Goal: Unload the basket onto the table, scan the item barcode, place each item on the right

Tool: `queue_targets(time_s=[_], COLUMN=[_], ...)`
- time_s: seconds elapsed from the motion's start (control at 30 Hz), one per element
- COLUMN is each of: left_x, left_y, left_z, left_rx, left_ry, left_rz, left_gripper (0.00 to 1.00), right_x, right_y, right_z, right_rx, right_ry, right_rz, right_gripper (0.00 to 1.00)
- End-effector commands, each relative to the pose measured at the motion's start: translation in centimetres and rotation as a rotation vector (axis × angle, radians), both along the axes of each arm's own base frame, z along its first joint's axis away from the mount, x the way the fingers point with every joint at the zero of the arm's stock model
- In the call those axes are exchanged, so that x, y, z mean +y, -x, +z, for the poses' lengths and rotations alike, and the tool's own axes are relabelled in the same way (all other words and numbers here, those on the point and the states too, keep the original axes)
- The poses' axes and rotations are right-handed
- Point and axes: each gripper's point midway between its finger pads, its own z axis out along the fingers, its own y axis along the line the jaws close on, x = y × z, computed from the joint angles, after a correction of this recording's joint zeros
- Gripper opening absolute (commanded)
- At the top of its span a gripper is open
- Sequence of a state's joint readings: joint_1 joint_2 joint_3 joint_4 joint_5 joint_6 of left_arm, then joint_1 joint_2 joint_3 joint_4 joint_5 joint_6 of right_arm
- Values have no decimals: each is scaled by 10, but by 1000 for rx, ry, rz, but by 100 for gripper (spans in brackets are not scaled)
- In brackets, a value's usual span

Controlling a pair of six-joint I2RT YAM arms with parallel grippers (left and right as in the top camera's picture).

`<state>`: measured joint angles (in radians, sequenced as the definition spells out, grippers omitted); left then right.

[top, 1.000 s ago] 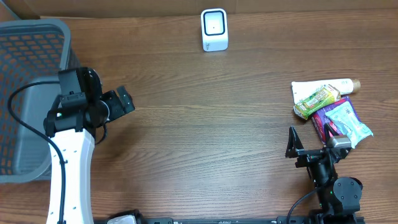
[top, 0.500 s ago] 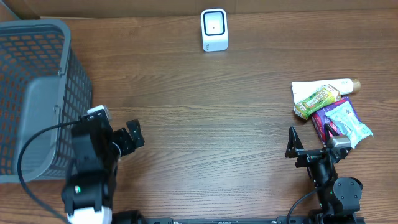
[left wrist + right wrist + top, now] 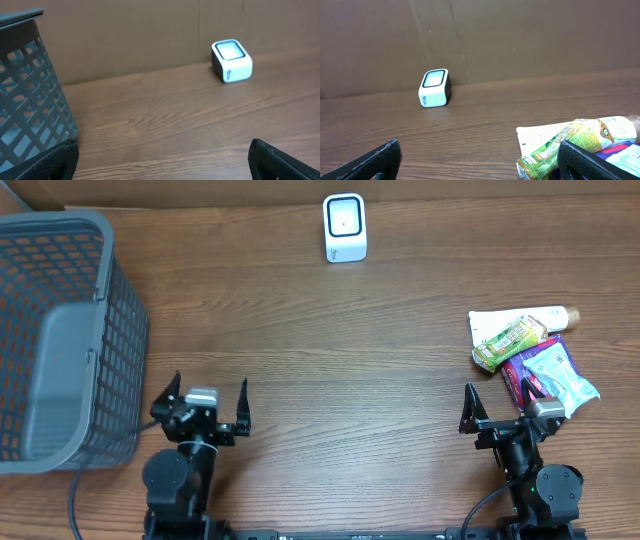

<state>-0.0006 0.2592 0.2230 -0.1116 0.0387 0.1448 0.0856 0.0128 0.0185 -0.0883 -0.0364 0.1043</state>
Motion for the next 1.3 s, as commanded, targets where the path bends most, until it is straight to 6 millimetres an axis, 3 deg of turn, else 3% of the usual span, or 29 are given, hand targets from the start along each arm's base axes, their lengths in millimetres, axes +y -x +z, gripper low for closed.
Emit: queue_targets(time_s=[0.0, 0.33, 1.27], left_x=[0, 12, 14], left_y=[5, 10, 10], left_z=[-11, -40, -40], left_rx=[-35, -62, -63], left_ry=[-148, -191, -192], left_rz=[-23, 24, 34], left_gripper=[100, 100, 100], right_x=[-1, -1, -1], right_y=[0, 0, 0], right_z=[-1, -1, -1], right_rx=[-6, -6, -6], right_ry=[-5, -5, -5], right_rz=[-6, -6, -6], right_gripper=[100, 100, 100])
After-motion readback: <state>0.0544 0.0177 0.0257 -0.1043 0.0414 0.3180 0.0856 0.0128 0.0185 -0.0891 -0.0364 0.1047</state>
